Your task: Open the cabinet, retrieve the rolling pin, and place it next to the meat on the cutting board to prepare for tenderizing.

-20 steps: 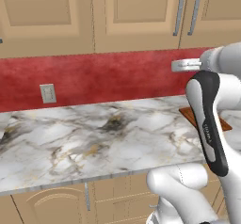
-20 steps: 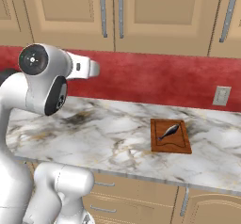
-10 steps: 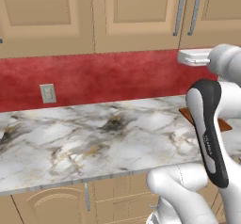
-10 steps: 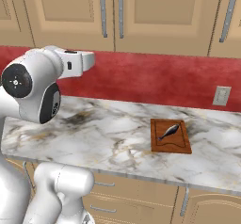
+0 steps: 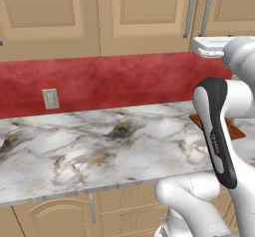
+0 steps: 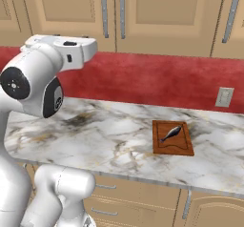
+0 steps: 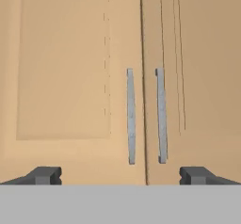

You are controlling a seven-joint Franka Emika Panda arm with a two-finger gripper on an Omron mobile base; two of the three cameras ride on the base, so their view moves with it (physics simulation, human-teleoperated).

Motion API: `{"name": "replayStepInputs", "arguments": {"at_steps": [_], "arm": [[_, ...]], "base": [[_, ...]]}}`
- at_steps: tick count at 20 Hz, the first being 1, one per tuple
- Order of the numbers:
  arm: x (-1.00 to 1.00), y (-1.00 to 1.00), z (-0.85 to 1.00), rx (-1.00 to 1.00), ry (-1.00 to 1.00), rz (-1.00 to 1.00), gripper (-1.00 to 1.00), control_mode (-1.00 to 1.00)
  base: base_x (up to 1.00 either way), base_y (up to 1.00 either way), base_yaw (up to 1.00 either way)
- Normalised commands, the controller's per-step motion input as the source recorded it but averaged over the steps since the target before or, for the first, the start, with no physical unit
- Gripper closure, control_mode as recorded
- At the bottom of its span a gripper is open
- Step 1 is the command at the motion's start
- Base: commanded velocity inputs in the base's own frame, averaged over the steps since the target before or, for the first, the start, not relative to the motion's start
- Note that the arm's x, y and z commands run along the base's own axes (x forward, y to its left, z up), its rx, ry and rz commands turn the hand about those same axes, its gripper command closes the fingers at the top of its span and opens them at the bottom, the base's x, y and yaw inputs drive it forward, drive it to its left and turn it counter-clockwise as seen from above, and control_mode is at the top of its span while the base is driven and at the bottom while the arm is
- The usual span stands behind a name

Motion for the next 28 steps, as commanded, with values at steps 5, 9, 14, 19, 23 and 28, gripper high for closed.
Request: {"name": "replayStepInputs", "arguments": {"at_steps": [5, 9, 14, 19, 23, 28], "arm": [[0.01, -0.09, 0.01, 0.00, -0.05, 0.00, -1.00, -1.00], [0.18, -0.02, -0.01, 0.00, 0.00, 0.00, -1.00, -1.00], [0.20, -0.10, -0.03, 0.00, -0.01, 0.03, -1.00, -1.00], [0.10, -0.12, -0.05, 0.00, -0.01, 0.05, -1.00, -1.00], [0.16, -0.06, -0.04, 0.00, 0.00, 0.04, -1.00, -1.00], [0.38, -0.01, -0.01, 0.00, 0.00, 0.03, -1.00, -1.00]], "base": [[0.00, 0.00, 0.00], [0.00, 0.00, 0.00], [0.00, 0.00, 0.00], [0.00, 0.00, 0.00], [0.00, 0.00, 0.00], [0.00, 0.00, 0.00]]}}
